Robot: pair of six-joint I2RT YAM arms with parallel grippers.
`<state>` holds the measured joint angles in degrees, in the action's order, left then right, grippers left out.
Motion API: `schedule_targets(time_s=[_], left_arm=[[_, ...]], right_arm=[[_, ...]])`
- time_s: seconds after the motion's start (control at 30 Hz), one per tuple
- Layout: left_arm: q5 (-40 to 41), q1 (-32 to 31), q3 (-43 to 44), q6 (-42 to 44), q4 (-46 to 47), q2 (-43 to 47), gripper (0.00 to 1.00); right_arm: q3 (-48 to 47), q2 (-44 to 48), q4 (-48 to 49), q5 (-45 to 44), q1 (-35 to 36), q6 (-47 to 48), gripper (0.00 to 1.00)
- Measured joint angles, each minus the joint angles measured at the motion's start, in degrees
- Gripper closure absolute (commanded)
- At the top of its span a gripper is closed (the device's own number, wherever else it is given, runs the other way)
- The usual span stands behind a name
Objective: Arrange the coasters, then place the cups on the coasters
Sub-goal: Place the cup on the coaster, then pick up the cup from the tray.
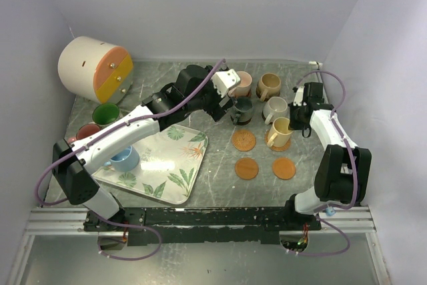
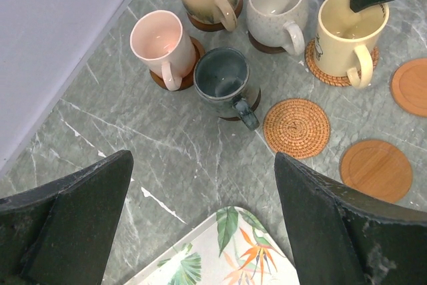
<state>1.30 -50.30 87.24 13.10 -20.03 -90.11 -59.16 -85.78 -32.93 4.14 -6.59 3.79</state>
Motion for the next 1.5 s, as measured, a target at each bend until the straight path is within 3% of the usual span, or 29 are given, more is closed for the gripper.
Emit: schedule_targets(time_s=[0.3, 0.47, 0.67, 0.9, 1.17, 1.3, 1.5], left_arm=[[-0.1, 0.0, 0.0, 0.2, 0.0, 0.0, 0.01], [-0.2, 0.0, 0.0, 0.3, 0.0, 0.0, 0.01], [-0.2, 0.0, 0.0, 0.5, -0.1, 0.0, 0.01], [-0.2, 0.0, 0.0, 1.6, -0.6, 0.0, 0.00], [0.2, 1.6, -0.6, 8.6, -7.6, 1.0, 0.00], [-1.3, 8.8, -2.7, 10.8, -13.5, 4.2, 0.00], [-5.2, 26.9, -7.3, 16.0, -22.0, 10.1, 0.04]], right_arm=[[0.1, 0.0, 0.5, -0.1, 0.0, 1.2, 1.00], [0.4, 0.0, 0.8, -0.3, 0.0, 1.8, 0.92], [0.7, 0.0, 0.9, -0.2, 0.0, 2.3, 0.75], [0.0, 0.0, 0.2, 0.5, 0.0, 2.3, 0.47], [-7.0, 2.1, -0.1, 4.3, 0.0, 2.9, 0.35], [-7.9, 5.0, 1.0, 9.6, 0.0, 4.8, 0.32], [-8.7, 5.7, 3.0, 22.0, 0.2, 8.7, 0.31]])
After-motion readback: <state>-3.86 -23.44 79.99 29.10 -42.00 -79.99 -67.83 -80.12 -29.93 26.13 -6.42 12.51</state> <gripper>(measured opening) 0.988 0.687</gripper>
